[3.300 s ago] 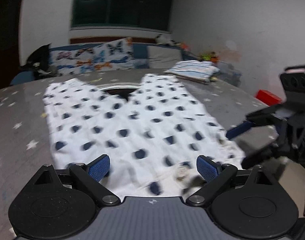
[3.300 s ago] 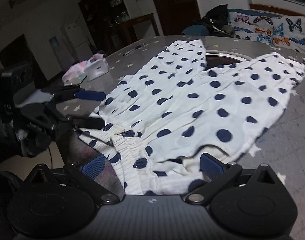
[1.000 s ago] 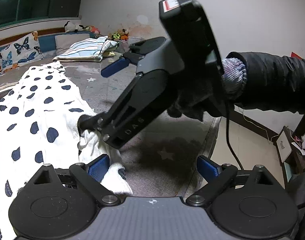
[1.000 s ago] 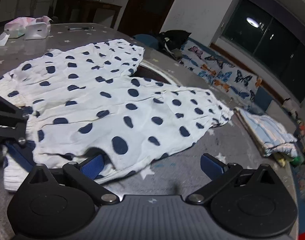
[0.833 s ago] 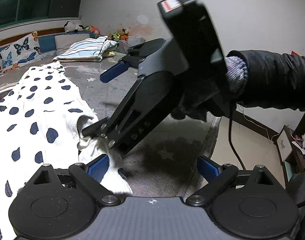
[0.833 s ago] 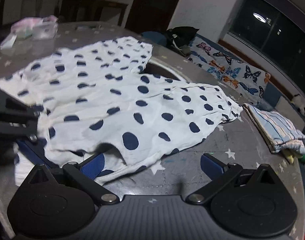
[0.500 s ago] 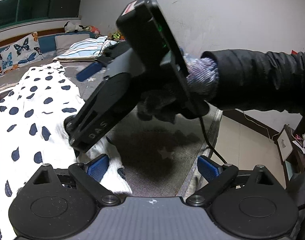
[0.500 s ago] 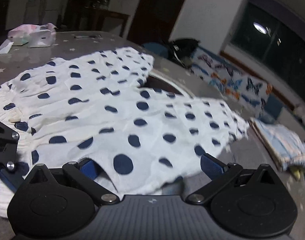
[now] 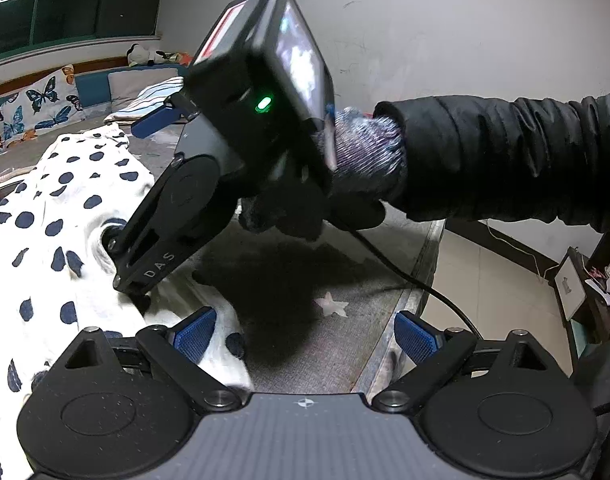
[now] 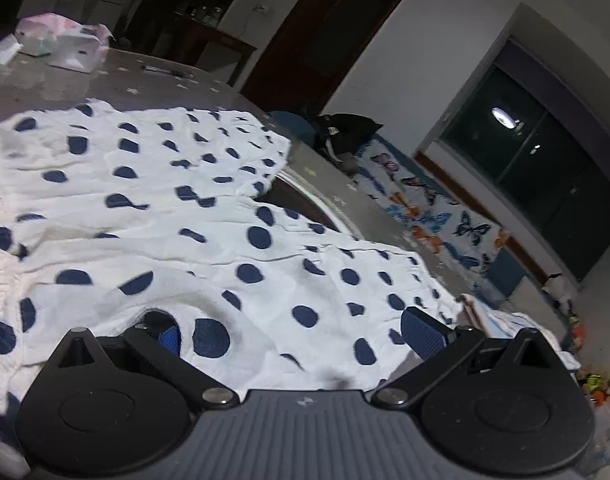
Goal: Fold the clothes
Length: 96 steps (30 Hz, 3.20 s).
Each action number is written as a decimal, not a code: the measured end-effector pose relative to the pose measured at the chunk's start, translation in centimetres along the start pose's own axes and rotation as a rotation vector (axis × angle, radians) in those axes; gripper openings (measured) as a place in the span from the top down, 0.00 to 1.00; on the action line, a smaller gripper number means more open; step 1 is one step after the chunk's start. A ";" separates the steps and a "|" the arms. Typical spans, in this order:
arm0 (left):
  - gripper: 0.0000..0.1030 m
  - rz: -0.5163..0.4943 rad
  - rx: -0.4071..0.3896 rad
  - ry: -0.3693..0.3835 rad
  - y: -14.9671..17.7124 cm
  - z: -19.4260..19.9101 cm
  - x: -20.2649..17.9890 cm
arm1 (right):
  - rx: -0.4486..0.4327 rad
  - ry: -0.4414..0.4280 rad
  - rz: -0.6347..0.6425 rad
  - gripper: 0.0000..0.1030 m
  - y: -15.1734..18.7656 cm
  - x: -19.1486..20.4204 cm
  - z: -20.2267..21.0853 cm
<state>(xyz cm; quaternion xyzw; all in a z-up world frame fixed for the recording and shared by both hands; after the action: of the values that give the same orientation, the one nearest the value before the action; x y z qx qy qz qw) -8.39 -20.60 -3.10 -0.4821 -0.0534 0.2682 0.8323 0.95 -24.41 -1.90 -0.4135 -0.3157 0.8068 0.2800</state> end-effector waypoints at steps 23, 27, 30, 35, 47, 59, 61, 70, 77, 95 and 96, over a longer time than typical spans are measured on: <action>0.06 -0.004 0.000 -0.008 0.0 -0.1 0.1 | 0.158 -0.103 -0.172 0.00 3.2 -0.9 5.3; 0.06 -0.007 0.000 -0.009 0.1 0.0 0.0 | 0.152 -0.091 -0.201 0.00 3.0 -1.5 5.9; 0.06 -0.007 0.000 -0.009 0.0 0.0 0.0 | 0.102 -0.113 -0.250 0.00 2.1 -1.6 6.3; 0.06 -0.007 0.001 -0.010 0.1 0.0 0.0 | 0.106 -0.166 -0.254 0.00 1.6 -0.7 5.4; 0.05 -0.008 0.000 -0.008 0.1 0.0 0.0 | 0.161 -0.099 -0.213 0.00 2.8 -0.8 4.3; 0.06 -0.011 -0.001 -0.011 0.1 -0.1 -0.1 | 0.028 0.016 -0.095 0.00 1.7 -0.3 2.1; 0.06 -0.012 -0.001 -0.011 0.2 -0.1 -0.1 | 0.010 0.047 -0.072 0.00 1.5 -0.2 1.7; 0.06 -0.017 -0.005 -0.012 0.3 0.1 -0.3 | -0.021 0.095 0.018 0.00 0.9 0.0 0.6; 0.05 -0.011 -0.009 -0.008 0.2 0.2 -0.1 | -0.006 0.050 0.043 0.00 1.3 0.4 2.8; 0.05 -0.011 -0.012 -0.006 0.3 0.1 -0.1 | 0.087 -0.094 -0.050 0.00 2.0 -0.3 4.5; 0.05 -0.012 -0.012 -0.006 0.3 0.1 -0.1 | 0.085 -0.094 -0.056 0.00 2.1 -0.1 3.9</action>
<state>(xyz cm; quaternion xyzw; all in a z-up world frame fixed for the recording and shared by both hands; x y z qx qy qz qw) -8.66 -20.45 -3.29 -0.4859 -0.0603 0.2645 0.8308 -2.70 -26.97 -1.59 -0.3537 -0.3055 0.8299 0.3047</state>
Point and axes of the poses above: each gripper's, at about its wrist camera, not at the fingertips, and z roughly against the way its jaws point, x to its left, y to its underside, the point moved 5 cm from there along -z, roughly the way its jaws point, and after that the axes turned 3 degrees about -x, right-handed, at the moved point
